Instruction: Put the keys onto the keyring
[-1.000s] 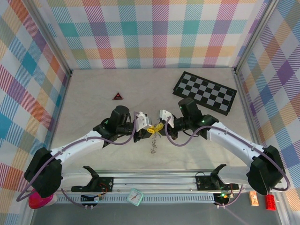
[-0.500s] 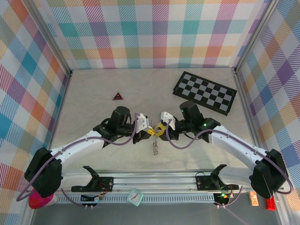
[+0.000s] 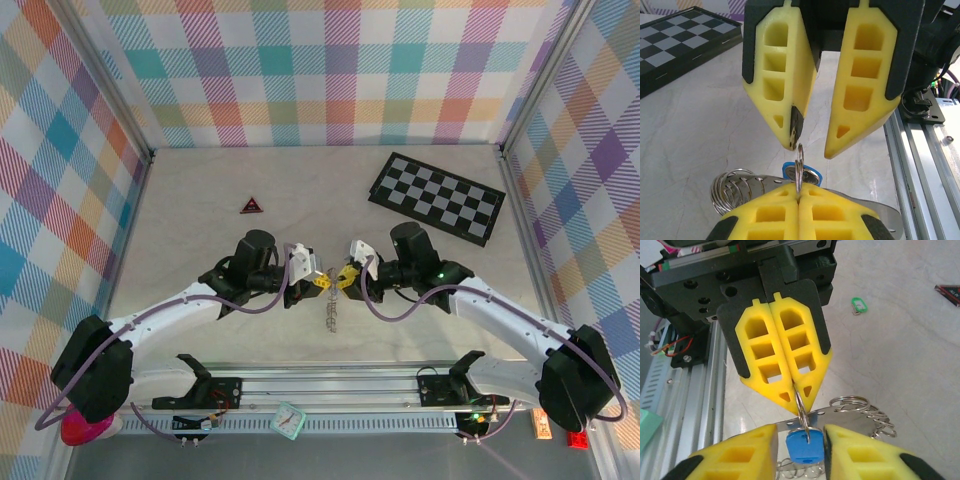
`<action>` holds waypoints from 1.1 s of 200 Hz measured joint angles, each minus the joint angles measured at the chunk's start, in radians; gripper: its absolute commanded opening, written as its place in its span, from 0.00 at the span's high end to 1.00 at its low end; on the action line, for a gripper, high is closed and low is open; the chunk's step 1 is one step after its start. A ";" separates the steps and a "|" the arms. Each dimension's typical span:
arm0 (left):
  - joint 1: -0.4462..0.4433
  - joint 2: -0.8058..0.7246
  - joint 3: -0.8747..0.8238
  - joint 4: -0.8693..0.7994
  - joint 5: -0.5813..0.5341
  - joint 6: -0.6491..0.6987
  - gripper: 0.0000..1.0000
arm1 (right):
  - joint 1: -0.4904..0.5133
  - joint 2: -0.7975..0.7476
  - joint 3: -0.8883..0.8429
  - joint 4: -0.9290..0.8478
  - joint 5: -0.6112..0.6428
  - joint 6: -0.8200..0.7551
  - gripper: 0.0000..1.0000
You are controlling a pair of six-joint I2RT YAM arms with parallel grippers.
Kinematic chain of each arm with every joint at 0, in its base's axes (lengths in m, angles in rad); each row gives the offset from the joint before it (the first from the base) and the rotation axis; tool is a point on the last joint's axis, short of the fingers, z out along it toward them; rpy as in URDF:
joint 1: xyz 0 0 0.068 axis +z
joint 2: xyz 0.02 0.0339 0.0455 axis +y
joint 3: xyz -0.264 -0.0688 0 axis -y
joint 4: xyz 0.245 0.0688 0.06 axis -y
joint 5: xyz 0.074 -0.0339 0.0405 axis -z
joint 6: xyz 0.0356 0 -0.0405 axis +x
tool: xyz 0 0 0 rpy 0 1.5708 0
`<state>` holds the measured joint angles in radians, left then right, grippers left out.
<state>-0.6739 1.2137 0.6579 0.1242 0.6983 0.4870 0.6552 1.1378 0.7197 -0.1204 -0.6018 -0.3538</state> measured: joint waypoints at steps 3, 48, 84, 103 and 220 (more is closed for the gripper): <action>0.000 0.000 0.000 0.002 0.000 0.000 1.00 | 0.000 0.000 0.000 0.000 0.000 0.000 0.85; 0.000 -0.008 -0.001 0.010 0.000 0.000 1.00 | 0.000 -0.002 0.000 -0.016 0.011 -0.010 1.00; 0.000 -0.008 -0.001 0.010 0.008 0.000 1.00 | 0.000 -0.002 0.000 -0.018 0.015 -0.018 1.00; 0.000 -0.008 -0.001 0.010 0.011 -0.003 1.00 | 0.000 0.007 0.000 -0.018 0.015 -0.018 1.00; 0.000 -0.008 -0.016 0.066 0.037 -0.025 1.00 | -0.002 0.036 0.008 -0.030 0.007 -0.021 0.73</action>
<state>-0.6739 1.2057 0.6418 0.1898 0.7349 0.4622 0.6537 1.1740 0.7280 -0.1505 -0.5945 -0.3744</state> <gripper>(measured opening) 0.046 0.263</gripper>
